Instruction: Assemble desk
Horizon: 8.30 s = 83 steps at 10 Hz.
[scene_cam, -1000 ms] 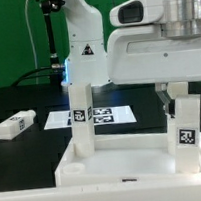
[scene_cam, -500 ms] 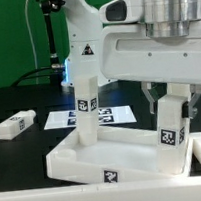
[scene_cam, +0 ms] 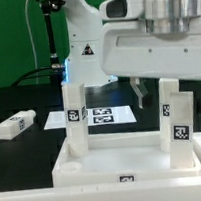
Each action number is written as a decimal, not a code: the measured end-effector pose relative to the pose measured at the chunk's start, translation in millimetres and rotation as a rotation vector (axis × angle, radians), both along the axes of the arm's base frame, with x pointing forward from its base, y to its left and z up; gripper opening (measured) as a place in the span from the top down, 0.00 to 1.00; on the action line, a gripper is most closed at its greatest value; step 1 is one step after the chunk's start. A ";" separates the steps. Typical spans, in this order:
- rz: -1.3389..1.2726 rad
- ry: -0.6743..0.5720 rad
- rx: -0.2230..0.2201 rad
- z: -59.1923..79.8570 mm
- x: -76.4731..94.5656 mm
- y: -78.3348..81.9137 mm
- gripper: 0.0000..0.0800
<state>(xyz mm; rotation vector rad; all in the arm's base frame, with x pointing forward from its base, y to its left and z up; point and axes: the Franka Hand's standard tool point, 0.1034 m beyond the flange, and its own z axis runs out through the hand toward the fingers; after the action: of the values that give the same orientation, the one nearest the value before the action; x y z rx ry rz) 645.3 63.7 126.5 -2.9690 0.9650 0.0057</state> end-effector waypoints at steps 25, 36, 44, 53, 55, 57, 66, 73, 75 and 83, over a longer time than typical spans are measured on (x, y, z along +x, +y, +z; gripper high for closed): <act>0.055 0.027 0.072 -30.4 -139.5 -245.4 0.19; 0.081 0.148 0.094 -63.0 -206.2 -269.1 0.19; 0.243 0.602 0.292 -78.5 -228.7 -270.8 0.19; 0.237 0.816 0.433 -98.0 -255.0 -280.3 0.19; 0.221 0.931 0.502 -99.7 -261.8 -275.3 0.19; 0.217 0.987 0.521 -107.7 -258.2 -277.8 0.19; 0.231 0.975 0.508 -115.5 -255.9 -272.3 0.64; 0.364 0.949 0.467 -64.8 -224.8 -249.9 0.64; 0.358 0.931 0.448 -67.7 -222.0 -252.1 0.64; 0.422 0.585 0.288 -4.3 -169.7 -247.8 0.64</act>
Offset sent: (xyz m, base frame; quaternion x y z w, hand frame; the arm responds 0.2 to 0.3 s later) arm -0.0140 -0.0657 -0.0026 -0.0253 -0.0009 -0.0506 0.9984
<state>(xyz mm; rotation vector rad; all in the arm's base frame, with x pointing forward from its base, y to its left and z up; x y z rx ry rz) 475.6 -184.1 122.2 -2.8609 0.2830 0.9670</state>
